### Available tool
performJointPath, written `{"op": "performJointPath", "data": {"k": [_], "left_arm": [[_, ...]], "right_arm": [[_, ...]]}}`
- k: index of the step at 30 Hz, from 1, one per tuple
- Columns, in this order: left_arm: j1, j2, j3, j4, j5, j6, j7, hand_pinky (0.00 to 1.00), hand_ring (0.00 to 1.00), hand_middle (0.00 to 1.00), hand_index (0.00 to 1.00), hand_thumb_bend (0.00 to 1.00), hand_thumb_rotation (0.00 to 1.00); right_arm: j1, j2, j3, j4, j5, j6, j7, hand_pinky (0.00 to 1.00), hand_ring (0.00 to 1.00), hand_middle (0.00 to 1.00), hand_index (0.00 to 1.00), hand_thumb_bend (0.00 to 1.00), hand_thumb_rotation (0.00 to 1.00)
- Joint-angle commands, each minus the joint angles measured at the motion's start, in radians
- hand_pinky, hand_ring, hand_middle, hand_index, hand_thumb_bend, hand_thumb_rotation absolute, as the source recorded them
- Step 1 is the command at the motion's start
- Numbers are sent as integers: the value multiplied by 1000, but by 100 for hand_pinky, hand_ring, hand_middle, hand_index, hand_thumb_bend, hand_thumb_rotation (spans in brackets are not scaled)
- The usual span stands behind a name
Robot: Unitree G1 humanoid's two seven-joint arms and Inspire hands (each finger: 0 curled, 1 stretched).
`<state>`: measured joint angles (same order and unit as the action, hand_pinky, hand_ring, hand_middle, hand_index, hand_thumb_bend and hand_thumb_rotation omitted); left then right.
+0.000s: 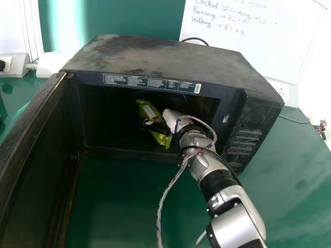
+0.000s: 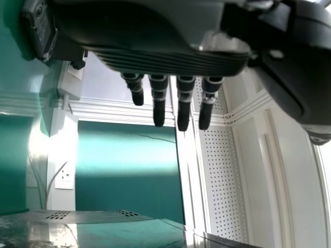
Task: Put biscuit inside oven
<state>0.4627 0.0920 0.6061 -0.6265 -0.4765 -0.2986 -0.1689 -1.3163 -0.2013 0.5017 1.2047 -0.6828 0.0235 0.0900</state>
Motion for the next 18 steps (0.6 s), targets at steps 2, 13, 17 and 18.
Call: {"op": "performJointPath", "data": {"k": [2,13,17,18], "left_arm": [[11,-2,-6,-13,2,-6,4,99,91,91,90,100,100],[12,0,-5,-11,-9,-9,-4,100,91,91,90,100,100],[13,1,-4,-11,-2,-10,-4,100,91,91,90,100,100],[14,1,-4,-12,0,-9,-4,100,91,91,90,100,100]], "right_arm": [[-27,9,-5,17,9,7,-2,43,57,59,48,53,15],[-24,26,5,39,4,25,-21,46,61,62,49,52,15],[-19,33,-2,49,12,29,-35,47,62,64,49,52,14],[-18,33,-2,51,13,27,-35,47,62,63,49,52,15]]}}
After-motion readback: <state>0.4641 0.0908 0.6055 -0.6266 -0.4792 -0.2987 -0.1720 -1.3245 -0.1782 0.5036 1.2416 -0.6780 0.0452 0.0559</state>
